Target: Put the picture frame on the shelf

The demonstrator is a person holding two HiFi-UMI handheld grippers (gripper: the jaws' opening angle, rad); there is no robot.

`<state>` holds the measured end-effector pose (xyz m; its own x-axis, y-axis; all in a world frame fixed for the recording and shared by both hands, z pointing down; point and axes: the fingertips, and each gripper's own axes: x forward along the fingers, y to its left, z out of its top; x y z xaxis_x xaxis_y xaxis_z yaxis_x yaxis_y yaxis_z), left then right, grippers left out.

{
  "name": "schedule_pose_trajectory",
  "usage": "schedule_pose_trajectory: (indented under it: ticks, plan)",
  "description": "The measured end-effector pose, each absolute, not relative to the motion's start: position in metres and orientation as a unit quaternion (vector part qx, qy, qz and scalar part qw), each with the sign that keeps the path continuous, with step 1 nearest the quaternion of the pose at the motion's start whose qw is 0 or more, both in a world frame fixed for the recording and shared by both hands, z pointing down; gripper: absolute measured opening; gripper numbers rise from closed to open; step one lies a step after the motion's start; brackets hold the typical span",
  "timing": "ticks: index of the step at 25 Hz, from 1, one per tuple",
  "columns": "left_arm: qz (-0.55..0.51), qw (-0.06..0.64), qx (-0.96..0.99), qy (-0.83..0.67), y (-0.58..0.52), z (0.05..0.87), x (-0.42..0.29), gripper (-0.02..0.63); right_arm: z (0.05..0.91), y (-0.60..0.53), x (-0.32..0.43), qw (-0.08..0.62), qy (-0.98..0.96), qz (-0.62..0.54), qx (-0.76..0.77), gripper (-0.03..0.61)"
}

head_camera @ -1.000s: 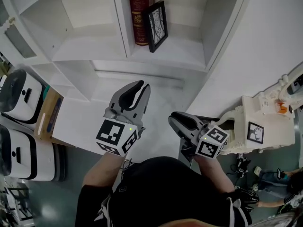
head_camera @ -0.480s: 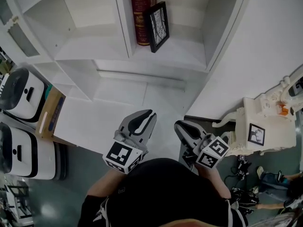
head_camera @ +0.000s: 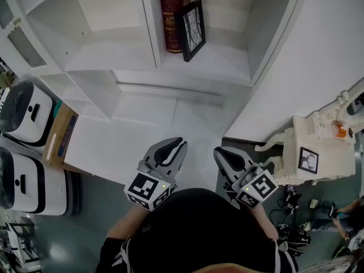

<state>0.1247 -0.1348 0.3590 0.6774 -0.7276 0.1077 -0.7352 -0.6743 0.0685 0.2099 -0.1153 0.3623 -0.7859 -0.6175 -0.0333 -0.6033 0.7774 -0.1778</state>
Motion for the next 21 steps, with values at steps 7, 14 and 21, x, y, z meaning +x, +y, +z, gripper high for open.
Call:
schedule_pose_trajectory:
  ticks: [7, 14, 21]
  plan:
    - [0.042, 0.06, 0.916, -0.395, -0.136, 0.363, 0.126, 0.052, 0.363, -0.115, 0.212, 0.035, 0.94, -0.073, -0.33, 0.018]
    - [0.05, 0.068, 0.918, -0.387, -0.135, 0.368, 0.132, 0.052, 0.363, -0.116, 0.214, 0.033, 0.94, -0.071, -0.332, 0.018]
    - [0.051, 0.082, 0.92, -0.38, -0.132, 0.374, 0.135, 0.052, 0.365, -0.114, 0.216, 0.035, 0.939, -0.074, -0.333, 0.018]
